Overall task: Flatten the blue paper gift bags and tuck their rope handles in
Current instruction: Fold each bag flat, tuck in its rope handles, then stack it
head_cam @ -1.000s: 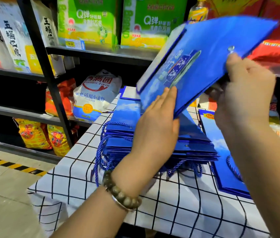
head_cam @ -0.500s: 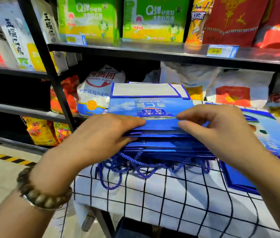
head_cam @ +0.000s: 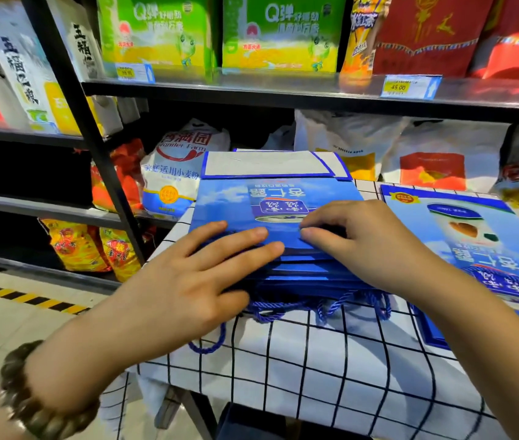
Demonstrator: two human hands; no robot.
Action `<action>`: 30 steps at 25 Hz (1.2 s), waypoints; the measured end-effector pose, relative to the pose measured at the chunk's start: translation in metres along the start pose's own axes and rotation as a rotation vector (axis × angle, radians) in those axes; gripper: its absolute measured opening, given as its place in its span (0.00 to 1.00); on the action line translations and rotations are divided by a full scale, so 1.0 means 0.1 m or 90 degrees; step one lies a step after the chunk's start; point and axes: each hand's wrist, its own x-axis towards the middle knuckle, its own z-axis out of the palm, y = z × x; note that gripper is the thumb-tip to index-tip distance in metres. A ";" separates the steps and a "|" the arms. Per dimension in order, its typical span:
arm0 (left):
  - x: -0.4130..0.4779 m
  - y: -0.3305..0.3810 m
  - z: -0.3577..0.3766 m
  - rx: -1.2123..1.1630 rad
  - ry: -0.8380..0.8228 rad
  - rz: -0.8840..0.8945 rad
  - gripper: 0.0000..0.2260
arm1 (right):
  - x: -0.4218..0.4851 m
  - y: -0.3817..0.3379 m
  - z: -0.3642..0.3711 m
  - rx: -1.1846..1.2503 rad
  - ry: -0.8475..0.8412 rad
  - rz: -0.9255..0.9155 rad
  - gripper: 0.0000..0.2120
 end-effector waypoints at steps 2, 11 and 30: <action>0.07 -0.01 -0.05 -0.145 0.049 -0.076 0.09 | -0.04 -0.03 -0.03 0.039 0.051 -0.033 0.04; 0.55 -0.09 -0.31 -0.713 0.370 -0.500 0.05 | -0.23 -0.27 -0.14 0.221 -0.198 -0.023 0.08; 1.29 0.36 -0.21 -0.148 0.027 -0.538 0.15 | 0.14 0.04 -0.65 0.350 0.032 0.120 0.11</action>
